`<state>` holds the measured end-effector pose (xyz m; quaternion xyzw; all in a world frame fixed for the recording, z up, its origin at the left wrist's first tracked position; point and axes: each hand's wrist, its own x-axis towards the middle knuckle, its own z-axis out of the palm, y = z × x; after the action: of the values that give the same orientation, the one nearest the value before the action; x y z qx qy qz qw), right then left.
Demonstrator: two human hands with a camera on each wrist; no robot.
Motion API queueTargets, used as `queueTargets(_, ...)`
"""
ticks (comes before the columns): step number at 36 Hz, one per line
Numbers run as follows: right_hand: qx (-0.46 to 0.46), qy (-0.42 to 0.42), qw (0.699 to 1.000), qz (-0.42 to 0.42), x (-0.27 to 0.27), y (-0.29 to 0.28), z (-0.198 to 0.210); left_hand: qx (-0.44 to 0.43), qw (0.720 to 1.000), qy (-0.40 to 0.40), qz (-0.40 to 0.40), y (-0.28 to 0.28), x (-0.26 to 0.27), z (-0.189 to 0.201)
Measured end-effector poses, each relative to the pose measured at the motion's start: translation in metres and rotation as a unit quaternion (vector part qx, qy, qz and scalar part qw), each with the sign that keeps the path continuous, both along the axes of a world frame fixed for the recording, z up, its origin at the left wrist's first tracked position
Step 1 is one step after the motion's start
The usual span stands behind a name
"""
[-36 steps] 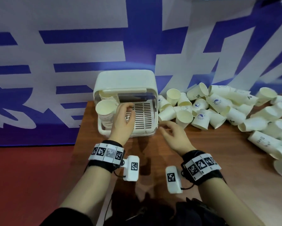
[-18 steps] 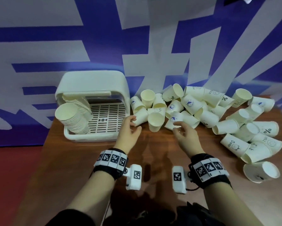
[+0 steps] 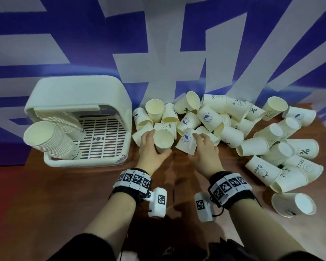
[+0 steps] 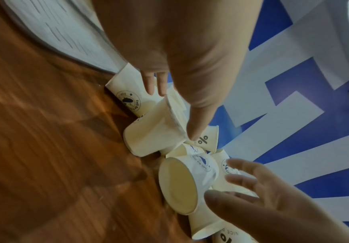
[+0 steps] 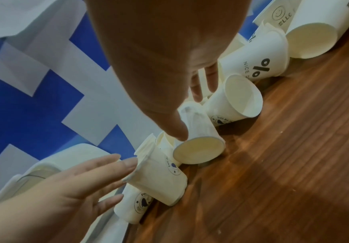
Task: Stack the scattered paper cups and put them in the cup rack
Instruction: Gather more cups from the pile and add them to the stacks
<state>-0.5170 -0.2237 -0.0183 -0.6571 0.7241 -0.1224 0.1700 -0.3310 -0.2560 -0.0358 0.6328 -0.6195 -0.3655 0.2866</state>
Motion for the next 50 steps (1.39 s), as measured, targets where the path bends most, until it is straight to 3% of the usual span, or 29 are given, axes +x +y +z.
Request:
queueTargets(13,-0.018,-0.017,1.0,0.006,0.006,-0.011,-0.019,0.011,0.998,-0.056,-0.003,-0.008,-0.009,-0.016)
queueTargets(18,0.001,0.015,1.0,0.014,0.012,-0.011,-0.021,0.001,0.998,-0.055,-0.005,-0.008,-0.008,-0.018)
queueTargets(27,-0.056,-0.059,0.997,-0.012,0.01,-0.01,-0.023,-0.01,0.999,-0.048,-0.01,-0.008,-0.007,-0.02)
queueTargets(35,-0.142,-0.118,0.981,-0.064,0.005,-0.002,-0.011,0.018,1.0,0.02,0.002,0.001,-0.009,-0.013)
queueTargets(42,-0.155,-0.219,0.951,-0.157,-0.002,-0.002,0.001,0.027,0.997,0.073,0.025,0.005,-0.002,-0.001)
queueTargets(50,-0.175,-0.206,0.955,-0.122,0.007,0.008,0.01,0.021,0.989,0.125,0.071,0.007,0.014,0.015)
